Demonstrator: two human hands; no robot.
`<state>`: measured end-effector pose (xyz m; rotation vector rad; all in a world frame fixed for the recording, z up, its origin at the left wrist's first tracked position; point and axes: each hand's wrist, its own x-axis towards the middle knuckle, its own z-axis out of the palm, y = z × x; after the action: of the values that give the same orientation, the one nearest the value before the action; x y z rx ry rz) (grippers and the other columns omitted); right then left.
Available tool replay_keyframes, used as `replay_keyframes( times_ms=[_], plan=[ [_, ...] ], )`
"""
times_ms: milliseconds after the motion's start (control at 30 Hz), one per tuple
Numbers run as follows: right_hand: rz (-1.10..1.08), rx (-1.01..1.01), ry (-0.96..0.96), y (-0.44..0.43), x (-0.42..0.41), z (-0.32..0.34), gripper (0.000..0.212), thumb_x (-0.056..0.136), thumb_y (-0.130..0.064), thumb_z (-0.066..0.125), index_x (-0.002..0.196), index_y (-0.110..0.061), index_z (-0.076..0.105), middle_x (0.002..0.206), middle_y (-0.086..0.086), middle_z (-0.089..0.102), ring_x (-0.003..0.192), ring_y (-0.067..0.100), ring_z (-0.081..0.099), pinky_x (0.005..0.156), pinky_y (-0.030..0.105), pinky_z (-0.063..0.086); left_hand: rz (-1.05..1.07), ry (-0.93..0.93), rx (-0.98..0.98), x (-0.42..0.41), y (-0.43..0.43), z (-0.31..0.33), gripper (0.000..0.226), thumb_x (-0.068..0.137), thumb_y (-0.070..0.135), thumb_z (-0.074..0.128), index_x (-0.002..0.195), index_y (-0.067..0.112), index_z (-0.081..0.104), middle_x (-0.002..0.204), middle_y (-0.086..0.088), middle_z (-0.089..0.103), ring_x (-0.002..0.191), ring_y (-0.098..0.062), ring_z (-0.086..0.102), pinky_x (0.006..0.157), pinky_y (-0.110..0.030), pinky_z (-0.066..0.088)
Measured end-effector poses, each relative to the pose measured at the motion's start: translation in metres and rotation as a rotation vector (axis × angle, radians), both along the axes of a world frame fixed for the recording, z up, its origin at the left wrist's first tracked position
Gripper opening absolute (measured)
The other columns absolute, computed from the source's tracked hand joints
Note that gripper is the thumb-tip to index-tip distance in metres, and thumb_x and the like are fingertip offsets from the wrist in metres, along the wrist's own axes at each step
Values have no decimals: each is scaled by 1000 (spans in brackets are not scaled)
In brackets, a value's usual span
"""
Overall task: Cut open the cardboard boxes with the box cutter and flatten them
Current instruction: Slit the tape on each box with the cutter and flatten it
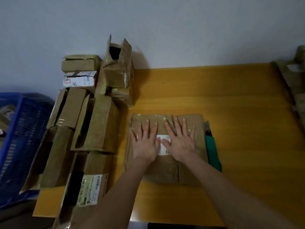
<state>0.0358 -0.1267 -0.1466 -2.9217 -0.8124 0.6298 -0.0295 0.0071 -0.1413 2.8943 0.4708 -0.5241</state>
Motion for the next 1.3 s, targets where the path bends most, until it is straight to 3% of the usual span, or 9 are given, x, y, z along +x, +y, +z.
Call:
replay_keyframes(
  times_ms=[133, 333, 600, 767, 900, 967, 1133, 1300],
  plan=[
    [-33, 16, -79, 1, -4, -20, 72, 81, -70, -8, 143, -35, -17, 155, 1, -28, 143, 32, -27, 109, 60, -18, 2, -56, 83, 0, 3, -24, 59, 92, 55, -6, 145, 39, -24, 152, -1, -31, 147, -31, -21, 113, -61, -12],
    [-42, 17, -95, 2, -5, -19, 72, 81, -70, -8, 145, -36, -15, 156, 2, -24, 143, 32, -25, 112, 63, -11, 11, -25, 53, -1, 2, -20, 64, 82, 57, -17, 142, 40, -29, 152, 0, -33, 144, -29, -27, 114, -62, -11],
    [-61, 42, -160, 2, -5, -27, 71, 89, -70, 6, 150, -34, 7, 160, 4, -1, 147, 35, -4, 112, 63, -3, 17, -33, 62, 1, 3, -21, 62, 85, 57, -12, 143, 40, -25, 153, 0, -31, 144, -29, -27, 112, -60, -16],
    [-56, 23, -159, 1, -5, -23, 71, 83, -68, -5, 146, -35, -7, 156, 0, -14, 147, 33, -10, 113, 60, -10, -9, -61, 43, -2, 4, -19, 66, 87, 55, -8, 149, 36, -13, 155, 0, -24, 148, -29, -17, 114, -58, -14],
    [-120, 47, -154, 6, -14, -17, 65, 87, -62, -8, 147, -36, -3, 160, 2, 0, 148, 32, -3, 115, 57, -6, -90, -116, 53, -46, 12, -24, 64, 96, 57, 12, 154, 31, 4, 163, -7, 0, 150, -25, -1, 119, -50, -6],
    [-136, 29, -107, 5, -25, -16, 67, 85, -60, -11, 147, -35, -8, 160, 2, -8, 147, 30, -11, 113, 56, -10, -91, -125, 81, -67, 14, -29, 63, 97, 57, 16, 154, 32, 8, 162, -8, 6, 150, -27, 8, 118, -51, 2],
    [-56, 68, -162, -26, -61, -27, 67, 94, -60, 22, 150, -26, 28, 159, 13, 18, 147, 33, 12, 112, 58, 10, -83, -135, 100, -68, 14, -28, 63, 96, 58, 16, 153, 32, 5, 162, -8, 9, 149, -26, 6, 116, -51, 4],
    [-31, 58, -190, -28, -62, -30, 67, 92, -62, 25, 149, -26, 28, 159, 13, 19, 146, 34, 13, 112, 59, 10, -81, -153, 90, -69, 15, -34, 65, 95, 58, 20, 154, 31, 12, 161, -9, 12, 149, -27, 11, 116, -51, 6]
  ],
)
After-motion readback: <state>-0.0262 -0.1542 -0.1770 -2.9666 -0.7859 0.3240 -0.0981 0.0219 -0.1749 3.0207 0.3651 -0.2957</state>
